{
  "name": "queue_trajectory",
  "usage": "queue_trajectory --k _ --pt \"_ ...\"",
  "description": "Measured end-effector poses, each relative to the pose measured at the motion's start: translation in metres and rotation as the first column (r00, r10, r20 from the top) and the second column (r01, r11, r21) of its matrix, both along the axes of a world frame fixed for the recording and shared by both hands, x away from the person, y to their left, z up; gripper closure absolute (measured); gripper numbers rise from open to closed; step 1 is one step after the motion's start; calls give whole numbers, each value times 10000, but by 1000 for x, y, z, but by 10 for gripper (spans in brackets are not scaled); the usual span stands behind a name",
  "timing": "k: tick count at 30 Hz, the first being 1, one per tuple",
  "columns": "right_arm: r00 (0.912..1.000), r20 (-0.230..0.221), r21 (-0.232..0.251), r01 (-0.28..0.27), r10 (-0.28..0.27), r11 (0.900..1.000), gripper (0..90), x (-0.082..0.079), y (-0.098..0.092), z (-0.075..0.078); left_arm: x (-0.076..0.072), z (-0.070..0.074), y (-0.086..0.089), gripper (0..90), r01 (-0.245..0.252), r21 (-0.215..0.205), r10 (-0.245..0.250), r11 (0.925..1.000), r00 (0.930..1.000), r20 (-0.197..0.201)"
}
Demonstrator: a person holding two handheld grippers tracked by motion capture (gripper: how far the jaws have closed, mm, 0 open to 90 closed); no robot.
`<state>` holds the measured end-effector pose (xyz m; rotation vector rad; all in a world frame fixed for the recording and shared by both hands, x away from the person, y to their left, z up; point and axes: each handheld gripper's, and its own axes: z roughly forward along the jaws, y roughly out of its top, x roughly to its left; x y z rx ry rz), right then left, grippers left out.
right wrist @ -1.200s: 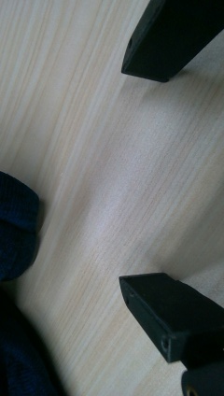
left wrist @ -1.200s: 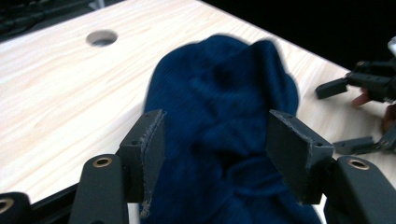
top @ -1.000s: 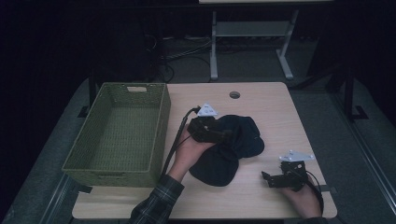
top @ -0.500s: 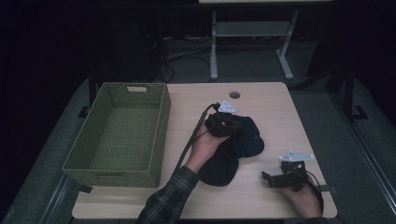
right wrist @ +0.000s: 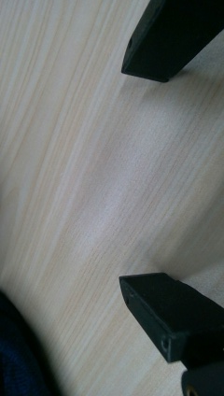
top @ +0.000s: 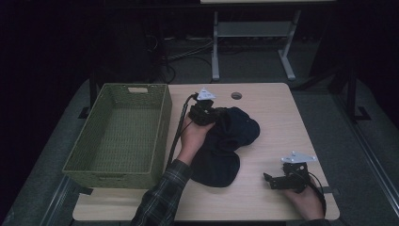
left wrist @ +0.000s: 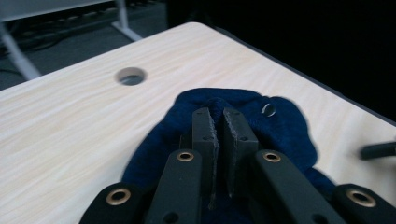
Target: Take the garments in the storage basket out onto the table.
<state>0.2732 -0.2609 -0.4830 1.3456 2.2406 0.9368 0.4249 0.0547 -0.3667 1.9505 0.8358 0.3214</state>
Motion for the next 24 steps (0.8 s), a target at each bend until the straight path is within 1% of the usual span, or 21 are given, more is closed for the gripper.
queue_trajectory --k 1,3,4,6,10,12,15,18,21,23,24 --pt "10000 -1 1 0 0 10000 10 0 0 0 3 -1 4 841 -194 -40 194 9998 9998 -43" --pt "10000 -2 0 1 -1 10000 10 0 0 0 7 -4 9 839 -434 34 434 9991 9991 -39" --pt "10000 -2 0 1 -1 10000 10 0 0 0 10 -5 12 839 -609 131 610 9981 9981 -32" --pt "10000 -2 0 1 -1 10000 10 0 0 0 14 -8 16 838 -806 307 809 9963 9967 -88" --pt "10000 1 0 -2 2 10000 10 0 0 0 21 -17 24 830 -1217 559 1233 9910 9920 -264" --pt "10000 0 1 -1 1 10000 10 0 0 0 23 -20 27 800 -1409 635 1432 9880 9891 -342" --pt "10000 -2 2 1 -1 10000 10 0 0 0 24 -22 31 677 -1499 736 1536 9860 9870 -470" --pt "10000 1 2 0 0 10000 10 0 0 0 20 -19 33 569 -1420 795 1462 9867 9880 -494" --pt "10000 -2 2 1 -1 10000 10 0 0 0 13 -15 35 488 -1326 687 1359 9888 9896 -461" --pt "10000 1 3 0 0 10000 10 0 0 0 7 -15 36 457 -1128 597 1157 9918 9922 -471" --pt "10000 0 2 0 0 10000 10 0 0 0 4 -14 36 443 -987 643 1019 9930 9936 -488"
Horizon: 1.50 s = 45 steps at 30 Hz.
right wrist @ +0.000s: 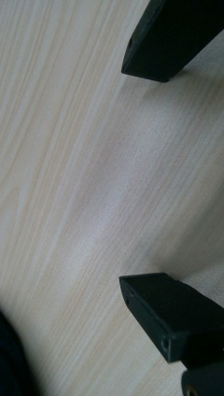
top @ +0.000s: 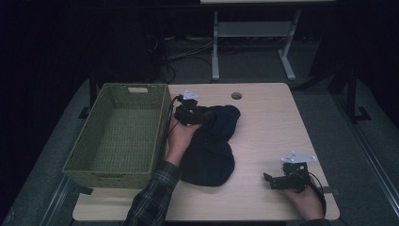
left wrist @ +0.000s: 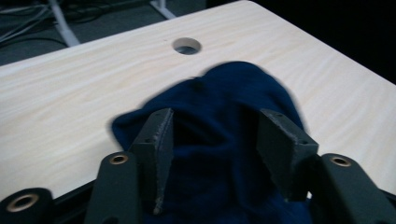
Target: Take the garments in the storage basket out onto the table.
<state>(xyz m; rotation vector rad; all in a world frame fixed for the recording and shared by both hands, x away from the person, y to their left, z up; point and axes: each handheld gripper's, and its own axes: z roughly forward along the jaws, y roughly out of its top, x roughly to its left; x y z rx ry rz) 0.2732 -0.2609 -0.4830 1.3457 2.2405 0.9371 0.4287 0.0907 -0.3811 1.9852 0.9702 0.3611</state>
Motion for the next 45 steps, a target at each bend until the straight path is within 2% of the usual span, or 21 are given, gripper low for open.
queue_trajectory --k 8,13,16,21,22,26,29,33,37,41,45 --pt "10000 1 -9 -2 2 10000 10 0 0 0 -23 -8 1 383 579 321 -571 9978 9980 -257" --pt "10000 -2 2 10 -10 10000 10 0 0 0 -36 -16 1 388 945 448 -927 9945 9949 -404" --pt "10000 -2 4 10 -10 10000 10 0 0 0 -44 -21 -3 428 1249 552 -1223 9906 9913 -483" --pt "10000 2 -1 -5 5 10000 14 0 0 0 -55 -28 -8 435 1573 682 -1523 9852 9856 -727" --pt "10000 11 4 -51 51 10000 24 0 0 0 -57 -29 -8 436 1641 754 -1584 9836 9845 -753" --pt "9995 7 -17 -323 323 9995 157 0 -1 5 -67 -34 -8 441 1870 950 -1789 9778 9800 -873" --pt "9991 -184 39 -383 384 9993 177 3 2 9 -73 -35 -6 440 1934 1016 -1847 9758 9787 -894" --pt "9962 45 440 -871 870 9952 249 5 15 21 -81 -34 1 439 1928 1103 -1843 9750 9793 -832" --pt "9909 152 727 -1344 1336 9883 306 15 33 30 -87 -31 8 431 1823 1033 -1757 9778 9819 -705" --pt "9827 228 933 -1853 1840 9782 376 26 54 39 -91 -31 13 409 1777 1065 -1721 9783 9832 -602" --pt "9699 143 1103 -2430 2429 9637 434 36 75 44 -93 -31 18 404 1680 1014 -1626 9806 9849 -592"
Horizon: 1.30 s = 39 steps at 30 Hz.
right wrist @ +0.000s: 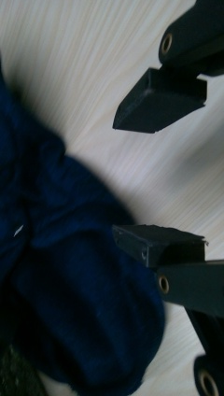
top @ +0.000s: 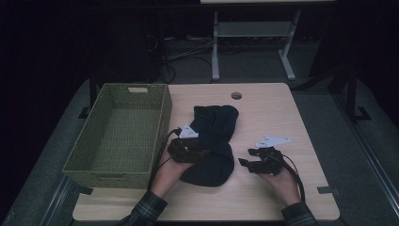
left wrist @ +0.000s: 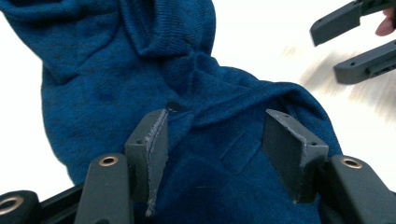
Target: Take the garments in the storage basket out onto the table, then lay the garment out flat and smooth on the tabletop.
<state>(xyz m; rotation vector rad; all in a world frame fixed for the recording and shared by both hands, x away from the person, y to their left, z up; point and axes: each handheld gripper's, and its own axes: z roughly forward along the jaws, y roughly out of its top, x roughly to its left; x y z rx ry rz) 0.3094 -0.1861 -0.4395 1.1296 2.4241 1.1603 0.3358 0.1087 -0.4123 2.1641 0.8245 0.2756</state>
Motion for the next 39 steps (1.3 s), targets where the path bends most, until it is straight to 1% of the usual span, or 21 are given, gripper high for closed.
queue_trajectory --k 2,4,7,9,11,13,15,17,21,22,23,27,30,31,32,33,35,36,37,39 --pt "9998 -36 146 -218 219 9997 458 5 10 0 0 0 1 402 -20 -31 20 10000 10000 -8" --pt "9990 -188 102 -413 415 9991 473 10 19 -1 0 0 1 401 -5 -42 5 10000 10000 -16" --pt "9977 -296 12 -616 616 9981 512 15 30 -5 1 -1 0 397 0 -13 0 10000 10000 -52" --pt "9968 -366 0 -711 710 9975 557 19 35 -8 1 -1 0 396 -30 -39 29 10000 10000 -35" --pt "9960 -460 -137 -770 763 9969 620 21 38 -12 1 0 1 396 -43 -17 43 10000 10000 -7" --pt "9962 -497 -328 -728 711 9968 725 21 38 -14 1 0 1 395 -40 -9 40 10000 10000 2" --pt "9958 -532 -402 -767 745 9962 819 21 36 -15 1 0 1 394 -62 6 62 10000 10000 6" --pt "9963 -440 -509 -763 741 9958 848 21 33 -14 0 0 1 394 -85 29 85 10000 10000 3" --pt "9965 -379 -543 -761 741 9956 850 20 27 -10 0 0 1 394 -150 150 149 9998 9999 45" --pt "9973 -390 -488 -648 630 9967 849 18 24 -9 0 -1 0 395 -150 212 150 9997 9999 39" --pt "9973 -338 -535 -671 653 9963 848 17 20 -7 0 -1 0 395 -145 228 144 9996 9999 33" --pt "9986 -263 -540 -464 451 9975 848 13 3 -1 0 -5 -2 406 -83 378 84 9993 10000 -32" --pt "9989 -245 -667 -420 404 9969 847 11 -7 -1 1 -10 -4 432 -39 533 46 9986 9999 -125" --pt "9993 -242 -722 -310 294 9969 846 8 -11 -1 1 -11 -5 439 -1 557 11 9984 9999 -172" --pt "9991 -302 -749 -317 295 9967 842 7 -15 -2 1 -12 -5 451 23 581 -12 9983 9998 -191" --pt "9988 -403 -735 -321 292 9968 830 5 -18 -3 1 -13 -6 459 53 605 -41 9982 9998 -193" --pt "9976 -590 -598 -396 361 9974 724 2 -23 -3 1 -13 -6 479 78 552 -65 9984 9997 -234" --pt "9976 -604 -556 -385 351 9977 695 0 -25 -2 1 -12 -7 501 114 561 -103 9984 9998 -194" --pt "9980 -523 -404 -382 360 9985 665 -2 -29 1 1 -13 -7 518 124 560 -114 9984 9998 -173" --pt "9990 -304 -33 -332 330 9994 658 -5 -34 6 2 -13 -7 585 157 586 -146 9982 9997 -193"
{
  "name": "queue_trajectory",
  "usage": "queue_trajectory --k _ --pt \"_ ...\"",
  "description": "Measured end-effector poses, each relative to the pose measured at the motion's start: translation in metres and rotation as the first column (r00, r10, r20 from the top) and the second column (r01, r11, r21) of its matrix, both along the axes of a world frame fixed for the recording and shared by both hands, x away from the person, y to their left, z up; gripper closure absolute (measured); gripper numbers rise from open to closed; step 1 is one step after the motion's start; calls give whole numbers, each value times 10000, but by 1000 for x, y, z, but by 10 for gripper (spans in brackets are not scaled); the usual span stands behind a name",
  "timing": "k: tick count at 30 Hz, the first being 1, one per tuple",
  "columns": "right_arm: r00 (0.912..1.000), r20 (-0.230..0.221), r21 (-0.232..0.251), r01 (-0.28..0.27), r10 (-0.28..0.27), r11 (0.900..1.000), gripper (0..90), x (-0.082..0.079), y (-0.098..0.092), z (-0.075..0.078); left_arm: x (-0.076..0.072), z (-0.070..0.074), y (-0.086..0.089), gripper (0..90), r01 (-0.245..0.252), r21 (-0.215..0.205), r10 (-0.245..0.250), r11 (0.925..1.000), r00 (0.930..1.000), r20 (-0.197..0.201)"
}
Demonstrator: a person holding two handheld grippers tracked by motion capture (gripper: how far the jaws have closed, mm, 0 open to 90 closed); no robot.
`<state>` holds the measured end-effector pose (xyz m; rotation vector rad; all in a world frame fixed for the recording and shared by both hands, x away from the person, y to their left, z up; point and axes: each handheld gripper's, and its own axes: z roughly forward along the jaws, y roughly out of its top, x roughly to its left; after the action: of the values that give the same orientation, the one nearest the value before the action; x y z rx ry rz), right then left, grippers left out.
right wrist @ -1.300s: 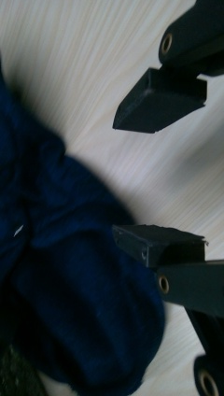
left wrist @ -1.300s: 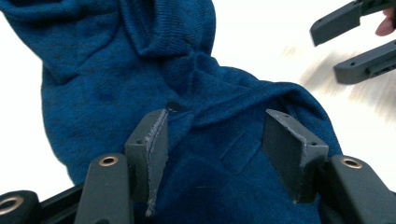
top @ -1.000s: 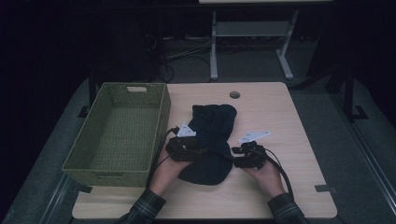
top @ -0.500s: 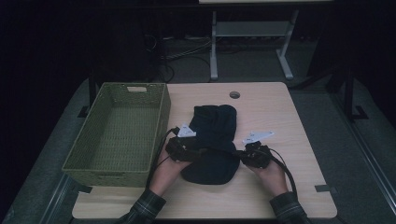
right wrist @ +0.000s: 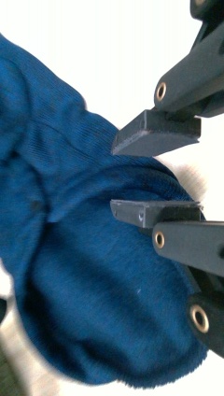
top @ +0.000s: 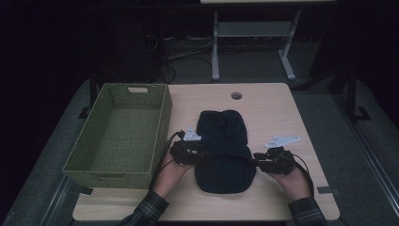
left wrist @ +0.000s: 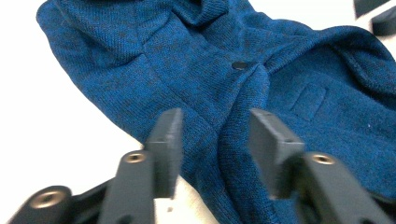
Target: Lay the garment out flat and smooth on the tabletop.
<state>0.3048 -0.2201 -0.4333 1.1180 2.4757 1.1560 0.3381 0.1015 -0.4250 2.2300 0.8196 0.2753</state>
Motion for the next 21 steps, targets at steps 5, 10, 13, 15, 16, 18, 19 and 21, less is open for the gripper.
queue_trajectory --k 5,10,13,15,16,18,19,21 --pt "9994 327 168 81 -86 9998 835 10 -6 8 5 -1 1 777 -102 48 102 9999 9999 52" --pt "9993 146 133 -348 346 9993 897 30 3 -6 14 -7 -3 868 -209 121 209 9997 9998 32" --pt "9981 -169 -134 -600 597 9981 897 41 11 -18 19 -18 -10 867 -134 519 139 9986 9999 -101" --pt "9966 -348 -315 -760 749 9966 898 45 16 -25 22 -25 -13 867 -103 729 120 9973 9997 -229" --pt "9962 -418 -417 -787 770 9960 898 45 17 -27 23 -30 -15 867 -72 889 100 9960 9994 -317" --pt "9951 -553 -660 -853 817 9942 898 45 20 -32 24 -34 -15 869 -56 897 90 9960 9992 -384" --pt "9951 -509 -661 -882 849 9939 898 44 20 -33 25 -34 -15 871 -55 878 92 9961 9991 -414" --pt "9948 -575 -587 -873 839 9945 899 42 18 -34 25 -33 -14 875 25 943 19 9955 9989 -461"
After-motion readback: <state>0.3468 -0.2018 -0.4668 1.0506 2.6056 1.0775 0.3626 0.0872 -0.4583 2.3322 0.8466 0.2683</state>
